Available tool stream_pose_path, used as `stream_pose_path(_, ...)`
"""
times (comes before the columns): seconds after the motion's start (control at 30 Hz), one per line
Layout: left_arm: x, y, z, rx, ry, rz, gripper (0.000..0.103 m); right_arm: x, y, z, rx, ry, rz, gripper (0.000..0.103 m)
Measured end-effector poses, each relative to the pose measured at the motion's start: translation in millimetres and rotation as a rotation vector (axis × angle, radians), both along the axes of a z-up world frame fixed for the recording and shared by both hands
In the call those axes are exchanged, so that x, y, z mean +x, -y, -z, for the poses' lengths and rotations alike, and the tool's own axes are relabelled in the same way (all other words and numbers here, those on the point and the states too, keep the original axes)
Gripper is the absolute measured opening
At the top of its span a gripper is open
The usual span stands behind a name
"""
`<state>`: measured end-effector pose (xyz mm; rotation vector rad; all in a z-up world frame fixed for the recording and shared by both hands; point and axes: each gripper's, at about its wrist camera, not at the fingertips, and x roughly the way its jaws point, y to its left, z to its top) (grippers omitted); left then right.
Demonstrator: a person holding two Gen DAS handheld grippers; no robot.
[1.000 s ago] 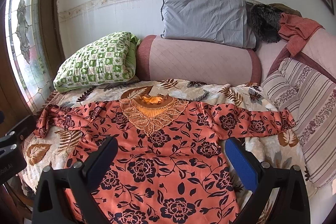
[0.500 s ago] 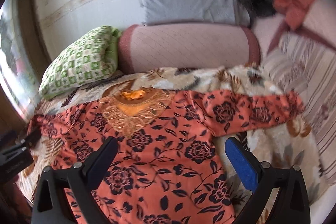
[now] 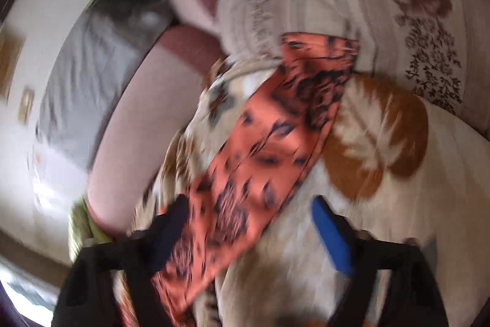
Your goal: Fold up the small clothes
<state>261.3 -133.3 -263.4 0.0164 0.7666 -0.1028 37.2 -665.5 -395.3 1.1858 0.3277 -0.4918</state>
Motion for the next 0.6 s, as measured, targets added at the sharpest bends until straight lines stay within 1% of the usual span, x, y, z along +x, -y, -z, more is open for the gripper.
stream_pose_path(0.07,3.7,7.3,1.7,0.02,0.006,0.018,0.103,1.3,16.5,11.9,0.052,0.022,0.041,0.062)
stream_pose_path(0.1,4.5,10.8,0.6,0.017,0.009,0.037,0.103,1.9,24.6,16.6,0.063,0.009,0.073,0.062)
stream_pose_path(0.2,-0.8,21.9,-5.3,0.023,0.064,0.096,0.103,1.6,46.8,28.4,0.103,-0.016,0.162,0.062)
stream_pose_path(0.27,-3.6,30.7,-7.3,0.036,0.087,0.141,0.103,1.2,60.6,38.8,0.138,-0.004,0.196,0.062)
stream_pose_path(0.4,-2.7,41.0,-5.3,0.054,0.084,0.182,0.103,16.6,79.1,35.8,0.129,-0.023,0.231,0.062)
stream_pose_path(0.47,-0.4,42.8,-2.8,0.058,0.078,0.178,0.103,26.1,84.1,32.9,0.104,-0.014,0.223,0.06)
stream_pose_path(0.5,1.7,42.7,-1.7,0.057,0.069,0.173,0.103,33.2,85.8,30.9,0.082,-0.026,0.197,0.03)
stream_pose_path(0.53,2.7,41.8,-1.2,0.053,0.061,0.17,0.103,39.4,83.1,28.3,0.067,-0.044,0.169,0.009)
stream_pose_path(0.57,4.1,40.7,-1.1,0.045,0.056,0.166,0.103,39.9,79.9,26.3,0.049,-0.056,0.174,0.008)
stream_pose_path(0.6,4.7,39.0,-1.7,0.038,0.055,0.161,0.103,40.0,76.2,20.8,0.022,-0.045,0.177,0.008)
